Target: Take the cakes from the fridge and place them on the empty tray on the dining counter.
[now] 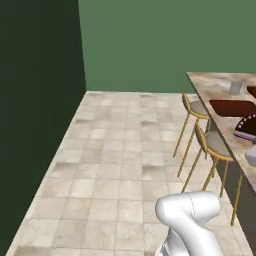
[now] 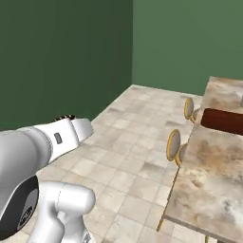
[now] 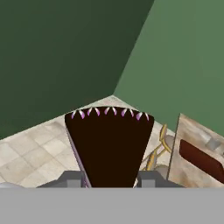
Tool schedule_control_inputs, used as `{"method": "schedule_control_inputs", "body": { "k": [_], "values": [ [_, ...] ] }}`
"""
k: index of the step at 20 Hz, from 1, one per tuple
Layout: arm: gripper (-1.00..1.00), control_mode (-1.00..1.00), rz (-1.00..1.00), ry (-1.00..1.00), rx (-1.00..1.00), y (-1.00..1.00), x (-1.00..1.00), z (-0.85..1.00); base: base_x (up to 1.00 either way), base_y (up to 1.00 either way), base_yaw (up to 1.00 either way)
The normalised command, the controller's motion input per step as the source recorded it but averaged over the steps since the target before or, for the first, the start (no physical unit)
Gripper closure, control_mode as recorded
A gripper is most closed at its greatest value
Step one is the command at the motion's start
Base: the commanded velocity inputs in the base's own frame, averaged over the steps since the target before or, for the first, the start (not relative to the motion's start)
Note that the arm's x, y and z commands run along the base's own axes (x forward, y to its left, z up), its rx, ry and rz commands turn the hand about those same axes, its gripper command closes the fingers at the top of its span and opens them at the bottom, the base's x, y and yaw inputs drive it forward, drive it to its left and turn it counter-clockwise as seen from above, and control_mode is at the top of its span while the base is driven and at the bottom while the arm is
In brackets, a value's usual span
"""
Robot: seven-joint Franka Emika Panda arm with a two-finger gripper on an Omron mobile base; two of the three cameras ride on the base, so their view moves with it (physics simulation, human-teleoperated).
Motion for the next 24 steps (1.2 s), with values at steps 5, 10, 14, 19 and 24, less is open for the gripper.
{"method": "schedule_control_inputs", "body": {
  "k": [5, 10, 14, 19, 24],
  "values": [
    [1.00, 1.00, 0.00, 0.00, 0.00, 0.00, 0.00, 0.00, 0.43, 0.97, -0.64],
    [1.00, 1.00, 0.00, 0.00, 0.00, 0.00, 0.00, 0.00, 0.50, 1.00, -0.63],
    [1.00, 1.00, 0.00, 0.00, 0.00, 0.00, 0.00, 0.00, 0.72, 0.97, -0.62],
    [1.00, 1.00, 0.00, 0.00, 0.00, 0.00, 0.00, 0.00, 0.77, 0.73, -0.59],
    [1.00, 1.00, 0.00, 0.00, 0.00, 0.00, 0.00, 0.00, 0.92, 0.77, -0.58]
  ]
}}
